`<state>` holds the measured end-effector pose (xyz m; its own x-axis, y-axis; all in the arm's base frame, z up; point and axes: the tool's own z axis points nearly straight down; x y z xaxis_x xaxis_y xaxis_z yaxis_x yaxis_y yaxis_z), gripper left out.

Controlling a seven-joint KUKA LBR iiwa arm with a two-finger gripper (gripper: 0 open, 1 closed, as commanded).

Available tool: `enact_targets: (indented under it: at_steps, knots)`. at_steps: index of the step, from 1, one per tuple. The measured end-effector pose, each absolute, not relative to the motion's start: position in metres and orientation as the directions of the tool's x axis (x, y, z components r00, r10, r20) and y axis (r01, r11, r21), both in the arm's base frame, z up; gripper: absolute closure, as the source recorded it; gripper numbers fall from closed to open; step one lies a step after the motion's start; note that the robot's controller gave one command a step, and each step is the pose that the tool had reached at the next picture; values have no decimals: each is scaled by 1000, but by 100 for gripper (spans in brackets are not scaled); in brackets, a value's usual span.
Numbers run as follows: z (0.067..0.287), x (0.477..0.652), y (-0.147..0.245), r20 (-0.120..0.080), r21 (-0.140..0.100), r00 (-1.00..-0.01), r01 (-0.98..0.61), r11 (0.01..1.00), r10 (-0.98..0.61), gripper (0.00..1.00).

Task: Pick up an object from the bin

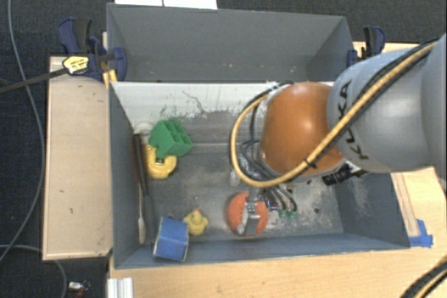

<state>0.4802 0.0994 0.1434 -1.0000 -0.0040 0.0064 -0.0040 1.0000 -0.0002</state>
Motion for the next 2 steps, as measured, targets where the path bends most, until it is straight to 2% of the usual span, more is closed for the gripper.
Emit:
enact_targets:
  at_steps: [1, 2]
  knots:
    - [148, 482, 99, -2, 1, -1000, 1, 1000, 1, 0]
    - [78, 496, 70, -5, 2, -1000, -30, 1000, -30, 0]
